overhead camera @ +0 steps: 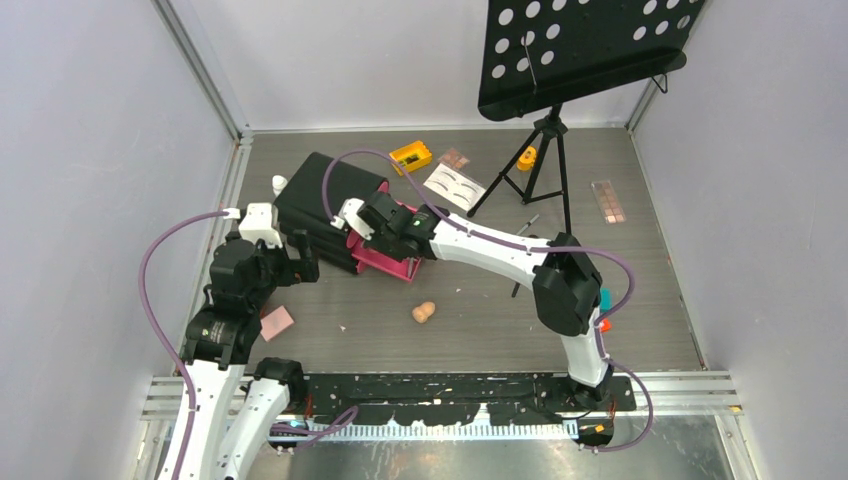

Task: Organize the makeup
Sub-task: Place the makeup tool in the drawer.

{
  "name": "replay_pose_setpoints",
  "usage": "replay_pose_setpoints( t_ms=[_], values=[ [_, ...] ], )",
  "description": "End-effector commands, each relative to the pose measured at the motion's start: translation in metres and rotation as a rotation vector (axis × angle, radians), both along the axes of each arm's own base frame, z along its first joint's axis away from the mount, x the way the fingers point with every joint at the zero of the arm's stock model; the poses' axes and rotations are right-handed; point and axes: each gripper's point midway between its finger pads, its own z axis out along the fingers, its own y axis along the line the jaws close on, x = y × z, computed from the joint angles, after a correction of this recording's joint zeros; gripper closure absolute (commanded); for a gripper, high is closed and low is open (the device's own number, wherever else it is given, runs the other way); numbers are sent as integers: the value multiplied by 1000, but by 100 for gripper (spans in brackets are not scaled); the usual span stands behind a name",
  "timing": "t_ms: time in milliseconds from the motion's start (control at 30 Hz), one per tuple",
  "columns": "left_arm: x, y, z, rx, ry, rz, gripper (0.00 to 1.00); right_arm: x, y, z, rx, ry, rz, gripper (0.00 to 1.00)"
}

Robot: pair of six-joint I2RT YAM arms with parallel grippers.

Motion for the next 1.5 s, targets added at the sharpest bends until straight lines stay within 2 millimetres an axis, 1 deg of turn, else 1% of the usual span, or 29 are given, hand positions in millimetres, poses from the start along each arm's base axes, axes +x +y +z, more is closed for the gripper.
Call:
replay_pose_setpoints(
  t_ms=[0, 33, 67, 200, 300, 400, 467, 533, 567, 667, 833, 967, 1133, 1200, 1467],
  values=[
    [5, -2, 13, -14, -57, -8, 0, 14, 17, 20, 56, -59, 7, 66],
    [5, -2, 12, -14, -56, -8, 0, 15, 16, 19, 55, -64, -5, 61],
    [5, -2, 12, -13, -56, -8, 0, 18, 13, 19, 58, -72, -29, 58],
    [5, -2, 12, -14, -57, -10, 0, 33, -2, 22, 107, -125, -162, 52],
    [5, -2, 13, -15, -59, -10, 0, 51, -21, 31, 194, -156, -325, 52],
    [5, -2, 12, -14, -58, -11, 0, 65, -46, 34, 263, -140, -488, 56],
    [5, -2, 12, -14, -56, -11, 0, 70, -57, 32, 289, -117, -563, 56],
    [5, -2, 12, -15, -57, -10, 0, 73, -65, 32, 322, -109, -630, 54],
    [5, -2, 12, -15, -58, -11, 0, 73, -65, 31, 333, -103, -641, 53],
    [5, -2, 12, -14, -58, -11, 0, 71, -59, 32, 399, -77, -650, 52],
    [5, -2, 12, -15, -56, -11, 0, 68, -52, 40, 462, -58, -635, 51],
    [5, -2, 12, -15, -57, -11, 0, 67, -52, 41, 452, -50, -629, 51],
    [5, -3, 12, -15, -56, -12, 0, 68, -52, 34, 412, -49, -627, 51],
    [5, -3, 13, -15, -57, -12, 0, 66, -47, 31, 411, -19, -610, 51],
    [5, -3, 12, -15, -55, -14, 0, 52, -14, 17, 454, 139, -524, 51]
  ],
)
